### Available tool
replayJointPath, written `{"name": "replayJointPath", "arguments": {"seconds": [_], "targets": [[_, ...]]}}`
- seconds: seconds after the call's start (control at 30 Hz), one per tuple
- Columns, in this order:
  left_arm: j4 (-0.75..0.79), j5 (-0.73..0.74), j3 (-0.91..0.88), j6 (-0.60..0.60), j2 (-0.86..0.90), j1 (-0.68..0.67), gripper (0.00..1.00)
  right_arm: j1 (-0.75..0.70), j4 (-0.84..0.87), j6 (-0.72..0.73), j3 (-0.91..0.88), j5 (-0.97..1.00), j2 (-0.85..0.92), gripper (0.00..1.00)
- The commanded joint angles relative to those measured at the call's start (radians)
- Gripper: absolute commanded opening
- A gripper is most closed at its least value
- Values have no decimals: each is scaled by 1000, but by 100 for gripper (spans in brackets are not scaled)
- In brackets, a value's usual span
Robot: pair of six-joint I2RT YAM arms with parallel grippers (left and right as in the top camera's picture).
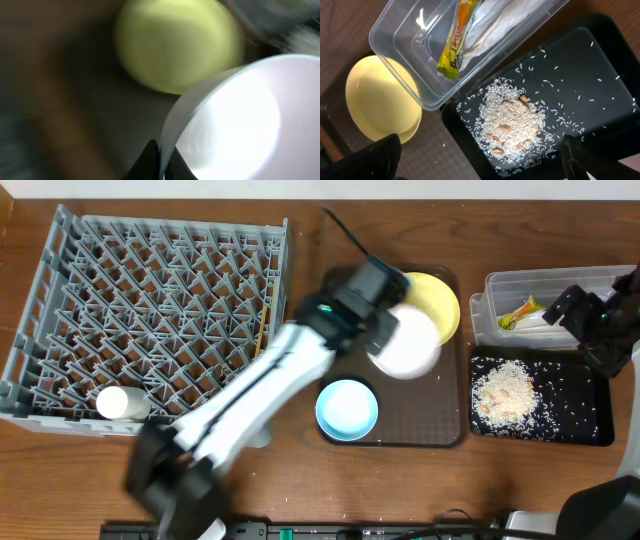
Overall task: Sort waste into correct bins and load items into the dishwasher
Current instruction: 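Carry the pink bowl to the rack and stand it upright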
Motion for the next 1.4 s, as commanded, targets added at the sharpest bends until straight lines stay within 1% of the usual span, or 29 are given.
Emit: {"name": "replayJointPath", "arguments": {"seconds": [0.0, 0.07, 0.13, 0.17, 0.23, 0.37, 0.53, 0.67, 0.73, 0.83, 0.97, 1.2, 1.37], "targets": [[-73, -466, 10, 52, -72, 55, 8, 0, -1, 5, 6, -1, -10, 99], [-119, -644, 10, 60, -84, 86, 7, 0, -1, 5, 6, -1, -10, 99], [-161, -746, 10, 78, -83, 120, 7, 0, -1, 5, 6, -1, -10, 99], [-187, -780, 10, 77, -79, 142, 7, 0, -1, 5, 6, -1, -10, 99], [-221, -801, 8, 77, -74, 176, 7, 0, -1, 5, 6, -1, -10, 99], [-227, -864, -17, 77, -61, 243, 7, 0, -1, 5, 6, -1, -10, 99], [-196, -1037, -24, 77, -8, 301, 7, 0, 0, 5, 6, -1, -10, 99], [-182, -1072, -24, 69, 58, 317, 7, 0, -1, 5, 6, -1, -10, 99], [-145, -1127, -24, 59, 97, 317, 7, 0, -1, 5, 6, -1, -10, 99], [-45, -1247, -24, 60, 150, 317, 7, 0, -1, 5, 6, -1, -10, 99], [82, -1251, -24, 101, 188, 316, 7, 0, -1, 5, 6, -1, -10, 99], [238, -1249, -24, 130, 191, 316, 7, 0, -1, 5, 6, -1, -10, 99], [256, -1199, -24, 137, 202, 316, 7, 0, -1, 5, 6, -1, -10, 99]]}}
